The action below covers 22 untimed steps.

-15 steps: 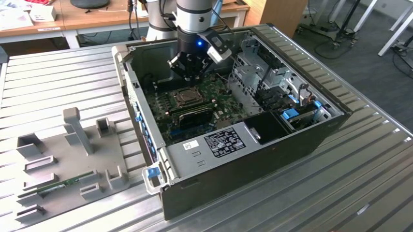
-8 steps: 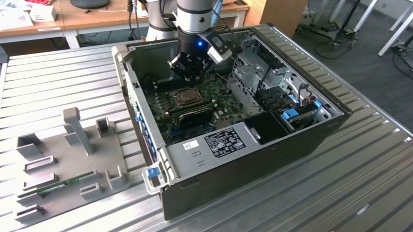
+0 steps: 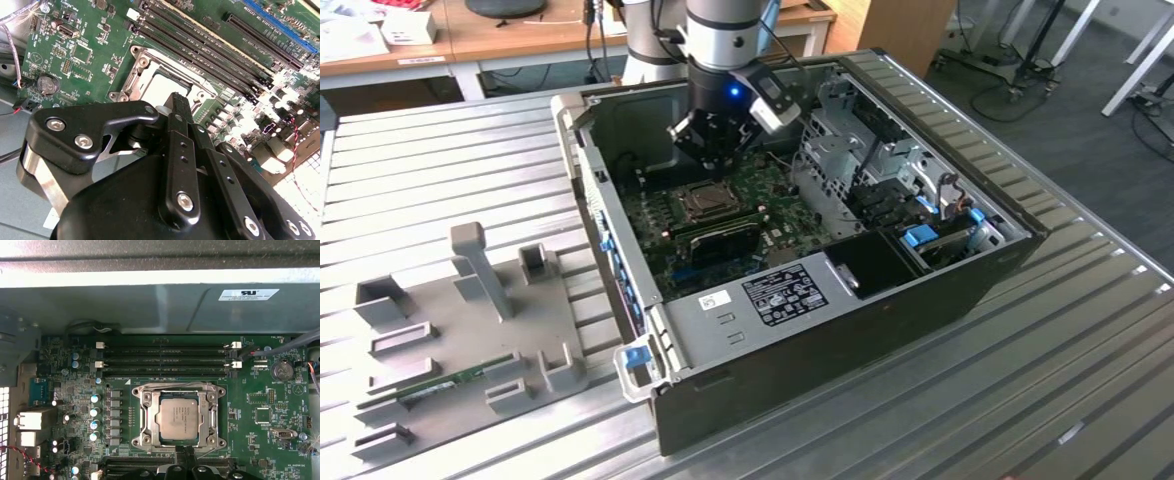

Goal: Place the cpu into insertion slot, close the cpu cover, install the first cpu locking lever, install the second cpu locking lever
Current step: 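Install the second cpu locking lever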

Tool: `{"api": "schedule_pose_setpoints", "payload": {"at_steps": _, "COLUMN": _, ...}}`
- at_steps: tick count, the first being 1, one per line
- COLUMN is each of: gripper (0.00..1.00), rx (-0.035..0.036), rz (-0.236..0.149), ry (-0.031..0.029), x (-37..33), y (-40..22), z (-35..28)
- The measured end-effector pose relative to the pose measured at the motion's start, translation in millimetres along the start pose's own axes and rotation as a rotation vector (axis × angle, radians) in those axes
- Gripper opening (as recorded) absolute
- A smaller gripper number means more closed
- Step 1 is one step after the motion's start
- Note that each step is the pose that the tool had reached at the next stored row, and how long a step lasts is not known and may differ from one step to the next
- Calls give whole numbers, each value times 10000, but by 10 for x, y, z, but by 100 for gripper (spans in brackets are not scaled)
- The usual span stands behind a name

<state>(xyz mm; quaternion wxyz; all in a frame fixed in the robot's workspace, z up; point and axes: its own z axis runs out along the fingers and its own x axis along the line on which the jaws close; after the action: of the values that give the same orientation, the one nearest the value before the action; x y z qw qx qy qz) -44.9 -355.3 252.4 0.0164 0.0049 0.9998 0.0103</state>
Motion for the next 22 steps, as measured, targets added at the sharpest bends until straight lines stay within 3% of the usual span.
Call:
{"api": "schedule_pose_setpoints", "payload": {"at_steps": 14, "gripper": 10, "rx": 0, "rz": 0, "ry": 0, "x": -1, "y": -92, "z": -2}}
{"api": "schedule_pose_setpoints", "payload": {"at_steps": 22, "gripper": 10, "rx": -2, "rz": 0, "ry": -1, "x": 5, "y": -96, "z": 2}}
